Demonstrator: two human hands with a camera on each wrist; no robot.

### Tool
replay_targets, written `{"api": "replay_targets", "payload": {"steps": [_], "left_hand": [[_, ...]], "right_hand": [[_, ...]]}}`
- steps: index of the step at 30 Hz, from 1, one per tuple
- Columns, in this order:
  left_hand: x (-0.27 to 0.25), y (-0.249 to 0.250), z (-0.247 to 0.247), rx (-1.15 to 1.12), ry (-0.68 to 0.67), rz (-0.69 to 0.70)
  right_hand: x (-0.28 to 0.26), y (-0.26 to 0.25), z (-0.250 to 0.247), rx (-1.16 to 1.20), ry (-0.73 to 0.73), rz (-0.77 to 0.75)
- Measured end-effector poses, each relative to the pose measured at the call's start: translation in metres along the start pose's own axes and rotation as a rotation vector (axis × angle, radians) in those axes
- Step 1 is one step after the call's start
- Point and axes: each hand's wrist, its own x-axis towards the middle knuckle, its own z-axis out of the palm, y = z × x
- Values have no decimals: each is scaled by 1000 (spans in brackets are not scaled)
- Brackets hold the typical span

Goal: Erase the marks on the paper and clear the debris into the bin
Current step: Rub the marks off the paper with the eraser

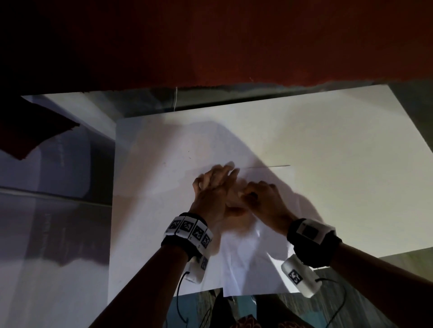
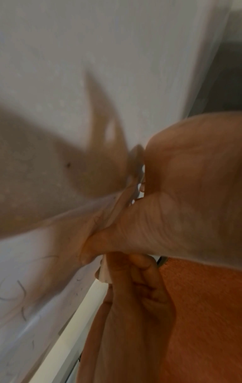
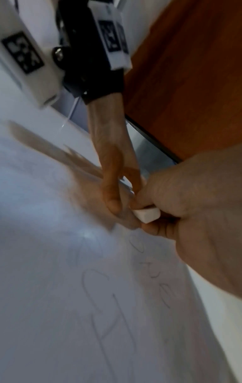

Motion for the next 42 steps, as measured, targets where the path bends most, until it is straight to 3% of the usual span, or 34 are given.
{"api": "replay_targets", "payload": {"steps": [4,8,12,16,20,25,29,33,34,38,42], "left_hand": [[1,3,-2,9,-26,-11],[1,1,0,-13,-6,-2],[1,3,-2,12,-7,-6],[1,3,-2,-2,-4,-2],[1,4,-3,2,-11,-7],[-2,1,0,-10,13,2],[-1,3,0,-6,1,-5],[-1,-1,2,-39,17,12],[0,-1,2,-29,22,13],[1,2,1,-15,20,6],[2,-2,4,5,25,11]], "right_hand": [[11,14,-15,-34,156,103],[-1,-1,-4,3,-24,-6],[12,16,-16,-22,141,121],[-9,-6,-2,7,-70,7],[10,16,-16,-22,126,131],[-10,-10,-5,41,-40,-12],[12,13,-19,-9,178,136],[-10,-10,-2,79,-125,-14],[-6,-7,-4,71,-143,-15],[21,10,-10,25,104,98],[4,-11,4,67,-82,-38]]}}
